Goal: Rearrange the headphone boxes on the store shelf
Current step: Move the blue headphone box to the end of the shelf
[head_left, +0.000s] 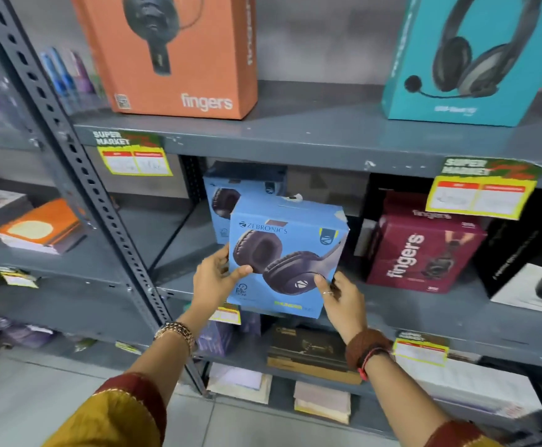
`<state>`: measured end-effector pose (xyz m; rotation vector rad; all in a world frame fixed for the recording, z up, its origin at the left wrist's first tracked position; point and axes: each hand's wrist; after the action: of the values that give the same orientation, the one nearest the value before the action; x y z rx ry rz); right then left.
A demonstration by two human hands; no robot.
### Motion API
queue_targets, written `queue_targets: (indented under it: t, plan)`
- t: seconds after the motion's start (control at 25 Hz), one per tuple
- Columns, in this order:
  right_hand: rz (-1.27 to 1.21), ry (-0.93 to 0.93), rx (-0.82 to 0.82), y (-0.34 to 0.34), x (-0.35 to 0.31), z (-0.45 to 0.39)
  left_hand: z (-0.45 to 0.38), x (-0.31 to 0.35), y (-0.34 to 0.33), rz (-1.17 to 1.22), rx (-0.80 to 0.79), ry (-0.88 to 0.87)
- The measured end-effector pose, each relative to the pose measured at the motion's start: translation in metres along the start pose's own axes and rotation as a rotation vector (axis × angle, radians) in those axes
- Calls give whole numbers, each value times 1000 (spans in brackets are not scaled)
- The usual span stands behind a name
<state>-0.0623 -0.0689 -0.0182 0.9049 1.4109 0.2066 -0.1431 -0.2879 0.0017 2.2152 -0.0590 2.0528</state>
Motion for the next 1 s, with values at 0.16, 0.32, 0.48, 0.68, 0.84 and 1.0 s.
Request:
queue_targets:
  t: [0.16,0.32,0.48,0.68,0.84,1.0]
  plan:
    - [9,10,9,-41,-31,-26,-45,-16,33,21,32,-55]
    - [0,-2,23,-68,-48,-49,-79,-37,49,32,52,-25]
    - [29,2,5,-85,-53,-65,-93,-50,57,66,88,11]
    - [37,2,5,-96,-52,-77,-104,-58,63,29,109,52]
    - [27,5,-46,-95,-45,-78,-102,-58,61,29,91,32]
    - [-58,-31,-94,-75,-31,-70,-92,-63,56,68,153,59]
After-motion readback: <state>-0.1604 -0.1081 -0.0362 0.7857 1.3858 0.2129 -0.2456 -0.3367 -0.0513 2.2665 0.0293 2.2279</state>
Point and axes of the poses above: each hand's wrist, its own z-axis away from the middle knuckle, its own y-axis out of the back of the hand, x = y × z, and after that the axes turned 14 degrees about z, right-handed
